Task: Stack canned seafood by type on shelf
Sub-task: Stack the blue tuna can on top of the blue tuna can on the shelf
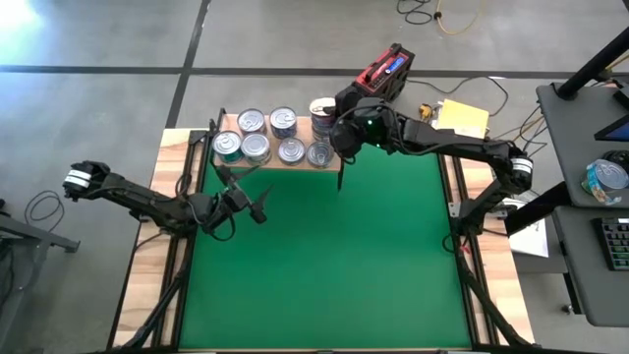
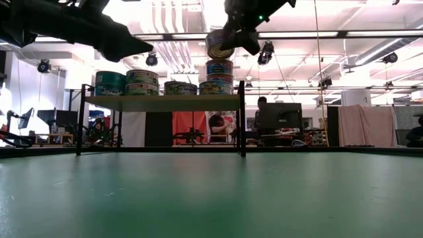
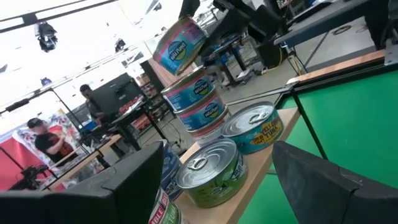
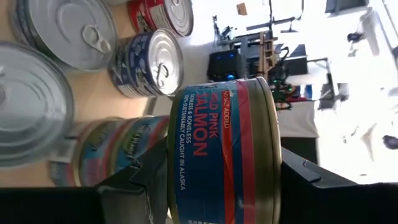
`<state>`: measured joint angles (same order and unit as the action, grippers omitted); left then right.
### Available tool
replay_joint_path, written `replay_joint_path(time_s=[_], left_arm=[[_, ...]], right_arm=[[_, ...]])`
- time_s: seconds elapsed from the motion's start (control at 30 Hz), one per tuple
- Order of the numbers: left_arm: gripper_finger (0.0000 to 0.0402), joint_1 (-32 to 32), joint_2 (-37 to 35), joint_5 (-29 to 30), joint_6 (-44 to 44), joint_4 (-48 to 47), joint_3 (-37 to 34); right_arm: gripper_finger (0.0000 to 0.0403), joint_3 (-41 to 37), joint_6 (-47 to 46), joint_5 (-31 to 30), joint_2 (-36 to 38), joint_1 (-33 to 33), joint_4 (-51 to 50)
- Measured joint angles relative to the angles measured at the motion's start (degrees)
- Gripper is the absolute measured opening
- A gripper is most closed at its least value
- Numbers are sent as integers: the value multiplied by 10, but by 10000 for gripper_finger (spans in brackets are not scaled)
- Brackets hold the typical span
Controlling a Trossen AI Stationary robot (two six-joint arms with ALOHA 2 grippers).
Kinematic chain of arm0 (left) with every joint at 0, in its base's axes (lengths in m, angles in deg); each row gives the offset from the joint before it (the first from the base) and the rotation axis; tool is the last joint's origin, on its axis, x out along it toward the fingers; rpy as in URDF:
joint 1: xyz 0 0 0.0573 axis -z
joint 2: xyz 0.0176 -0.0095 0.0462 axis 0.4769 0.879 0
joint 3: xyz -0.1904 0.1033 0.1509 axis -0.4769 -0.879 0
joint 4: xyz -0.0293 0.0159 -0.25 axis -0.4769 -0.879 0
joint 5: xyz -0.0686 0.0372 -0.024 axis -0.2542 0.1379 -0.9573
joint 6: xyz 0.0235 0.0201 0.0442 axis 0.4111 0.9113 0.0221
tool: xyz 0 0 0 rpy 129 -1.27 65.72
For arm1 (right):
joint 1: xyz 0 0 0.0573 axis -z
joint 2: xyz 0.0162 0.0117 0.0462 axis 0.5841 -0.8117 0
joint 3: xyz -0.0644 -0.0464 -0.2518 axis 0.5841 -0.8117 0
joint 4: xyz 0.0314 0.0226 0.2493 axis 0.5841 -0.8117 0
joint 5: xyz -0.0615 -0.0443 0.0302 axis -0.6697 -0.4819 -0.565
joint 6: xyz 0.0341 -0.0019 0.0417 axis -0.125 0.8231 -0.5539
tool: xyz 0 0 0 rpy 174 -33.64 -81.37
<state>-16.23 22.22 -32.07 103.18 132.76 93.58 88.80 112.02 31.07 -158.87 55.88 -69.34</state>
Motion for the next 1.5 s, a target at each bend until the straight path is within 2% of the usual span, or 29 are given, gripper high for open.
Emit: replay_joint_path(time_s=[0.3,0.47,0.63,1.5], left_arm=[[283,0,0,0,0,-2,0],[283,0,0,0,0,-2,0],[283,0,0,0,0,-1,0],[283,0,0,0,3,-3,0]], right_arm=[[185,0,30,0,0,16,16],[185,0,34,40,-7,37,36],[185,0,33,48,-12,41,42],[185,0,23,45,-26,43,23]])
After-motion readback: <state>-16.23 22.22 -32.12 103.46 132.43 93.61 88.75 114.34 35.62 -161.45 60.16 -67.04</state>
